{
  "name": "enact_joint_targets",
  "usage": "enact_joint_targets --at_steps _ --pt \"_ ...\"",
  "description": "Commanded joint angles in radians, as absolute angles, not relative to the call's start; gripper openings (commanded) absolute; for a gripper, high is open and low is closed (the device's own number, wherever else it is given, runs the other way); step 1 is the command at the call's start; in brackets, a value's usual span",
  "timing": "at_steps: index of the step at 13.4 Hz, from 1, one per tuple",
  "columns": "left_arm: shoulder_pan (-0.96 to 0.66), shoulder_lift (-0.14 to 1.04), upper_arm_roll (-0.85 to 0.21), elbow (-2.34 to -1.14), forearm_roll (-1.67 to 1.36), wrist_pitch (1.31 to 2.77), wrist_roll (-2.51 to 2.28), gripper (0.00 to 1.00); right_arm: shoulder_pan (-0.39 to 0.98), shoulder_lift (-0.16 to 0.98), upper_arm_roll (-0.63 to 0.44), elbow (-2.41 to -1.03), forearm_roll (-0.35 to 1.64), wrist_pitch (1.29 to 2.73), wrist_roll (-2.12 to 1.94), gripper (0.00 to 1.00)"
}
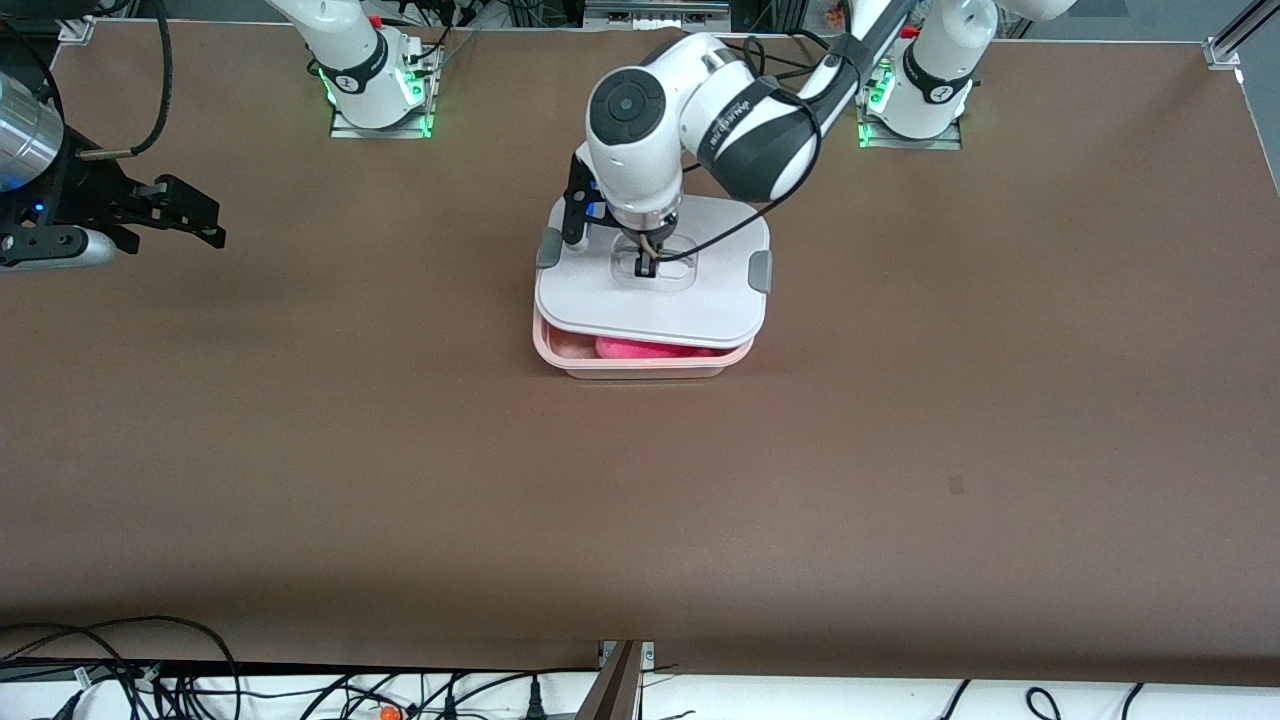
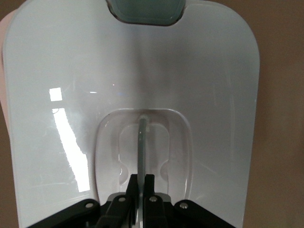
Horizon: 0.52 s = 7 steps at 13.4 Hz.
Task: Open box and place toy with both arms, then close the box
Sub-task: 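Lower the lid onto the box with the left gripper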
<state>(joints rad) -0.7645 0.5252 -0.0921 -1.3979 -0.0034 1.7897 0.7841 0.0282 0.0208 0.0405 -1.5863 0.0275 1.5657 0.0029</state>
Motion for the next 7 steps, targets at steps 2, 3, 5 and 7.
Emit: enact_joint_targets --at_steps 2,3,5,7 --pt "-0.784 0.549 -0.077 -1.379 0.014 1.792 0.727 0.0 0.014 0.021 0.052 -1.585 0.02 1.578 0.021 1.0" --pt "-0.788 0.563 -0.075 -1.373 0.012 1.793 0.707 0.0 0.014 0.02 0.052 -1.585 0.021 1.578 0.021 1.0" --pt "-0.788 0.58 -0.077 -1.359 0.011 1.833 0.695 0.0 0.014 0.02 0.052 -1.585 0.021 1.572 0.012 1.0" --pt "-0.788 0.595 -0.077 -1.35 0.011 1.844 0.675 0.0 0.015 0.021 0.052 -1.585 0.02 1.574 0.015 1.0"
